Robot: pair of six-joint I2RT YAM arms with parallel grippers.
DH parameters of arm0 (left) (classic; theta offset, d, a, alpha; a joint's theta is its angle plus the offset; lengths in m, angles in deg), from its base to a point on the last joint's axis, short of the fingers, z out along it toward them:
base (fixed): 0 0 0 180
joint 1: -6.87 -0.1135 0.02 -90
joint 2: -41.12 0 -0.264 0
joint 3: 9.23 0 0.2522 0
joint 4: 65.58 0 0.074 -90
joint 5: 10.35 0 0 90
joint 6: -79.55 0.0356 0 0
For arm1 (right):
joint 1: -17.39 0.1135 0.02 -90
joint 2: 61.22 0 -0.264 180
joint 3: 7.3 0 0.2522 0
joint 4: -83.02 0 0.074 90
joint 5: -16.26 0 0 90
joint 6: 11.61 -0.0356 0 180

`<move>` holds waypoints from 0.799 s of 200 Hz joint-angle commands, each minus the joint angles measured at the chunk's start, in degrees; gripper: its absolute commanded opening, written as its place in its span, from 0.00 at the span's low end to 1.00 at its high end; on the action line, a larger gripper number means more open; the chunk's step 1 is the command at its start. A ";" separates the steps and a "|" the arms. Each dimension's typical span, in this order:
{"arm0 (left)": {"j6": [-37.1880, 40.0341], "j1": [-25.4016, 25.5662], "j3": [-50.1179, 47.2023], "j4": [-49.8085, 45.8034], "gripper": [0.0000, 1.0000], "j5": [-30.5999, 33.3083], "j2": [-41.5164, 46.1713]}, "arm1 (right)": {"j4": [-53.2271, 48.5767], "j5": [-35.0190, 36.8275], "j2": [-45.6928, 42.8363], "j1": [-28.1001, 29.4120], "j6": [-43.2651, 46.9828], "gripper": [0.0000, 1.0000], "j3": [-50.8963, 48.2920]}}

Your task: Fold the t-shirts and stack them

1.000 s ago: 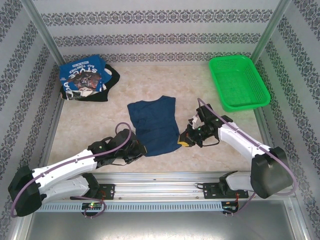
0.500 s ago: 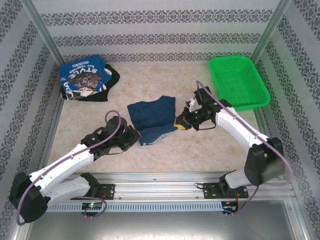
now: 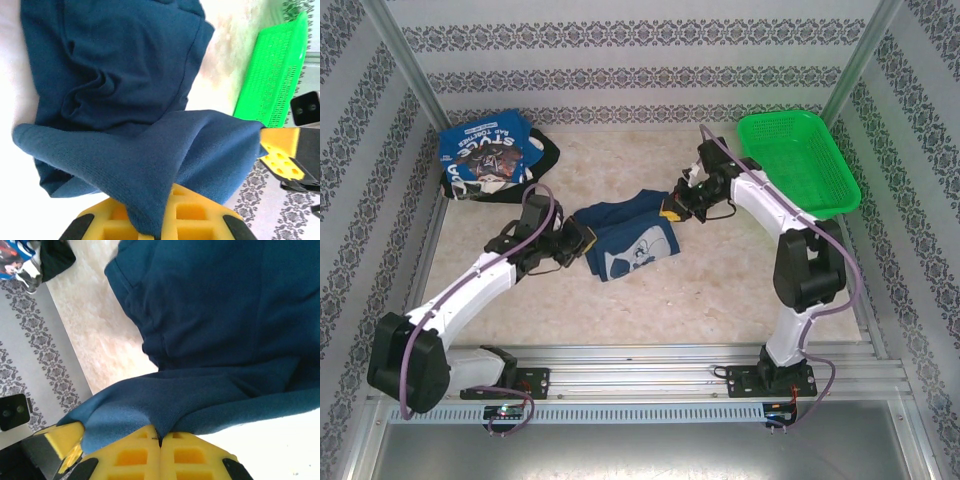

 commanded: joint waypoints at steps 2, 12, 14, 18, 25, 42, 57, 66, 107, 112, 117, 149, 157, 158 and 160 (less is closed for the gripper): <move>4.00 -2.84 2.64 2.85 0.01 -3.46 -3.14 | -2.53 0.59 3.58 -1.72 2.18 0.00 5.22; 4.74 -3.64 3.49 2.98 0.01 -3.99 -4.77 | -3.02 0.60 5.21 -2.00 2.46 0.00 7.14; 4.88 -3.83 3.72 3.11 0.01 -4.13 -5.05 | -3.10 0.64 5.53 -2.08 2.53 0.00 7.51; 5.07 -4.12 3.92 3.39 0.01 -4.41 -5.67 | -3.24 0.68 6.22 -2.18 2.62 0.00 8.27; 5.38 -4.69 4.36 3.85 0.01 -4.97 -6.80 | -3.43 0.61 7.44 -2.38 2.64 0.00 9.53; 6.32 -5.87 5.72 4.26 0.01 -5.91 -9.43 | -4.16 0.51 10.46 -2.69 2.80 0.00 12.72; 7.05 -6.61 6.79 4.88 0.01 -6.48 -11.73 | -4.65 0.33 13.19 -2.87 2.98 0.00 15.66; 7.15 -7.22 7.13 5.74 0.01 -7.20 -13.20 | -5.26 0.42 14.92 -2.97 3.08 0.00 17.51; 7.80 -10.28 8.29 9.99 0.01 -9.46 -20.58 | -5.70 0.27 22.97 -3.52 2.43 0.04 25.42; 7.81 -10.63 8.50 10.60 0.01 -9.70 -21.38 | -5.43 0.02 24.25 -3.52 2.01 0.04 26.80; 7.83 -11.08 8.74 11.21 0.01 -9.93 -22.24 | -5.58 -0.25 25.51 -3.67 1.80 0.05 28.44; 7.19 -13.81 11.89 15.77 0.14 -11.94 -28.83 | -6.56 -1.78 34.96 -4.18 -0.78 0.27 40.80; 6.39 -14.35 12.89 18.43 0.21 -12.54 -30.14 | -5.26 -3.20 36.67 -4.65 -2.30 0.31 43.43; 6.29 -14.38 13.11 18.55 0.21 -12.55 -30.20 | -5.15 -3.37 36.83 -4.69 -2.46 0.32 43.71; 6.10 -14.51 13.47 18.75 0.23 -12.55 -30.48 | -4.60 -3.60 37.06 -4.77 -2.78 0.33 44.31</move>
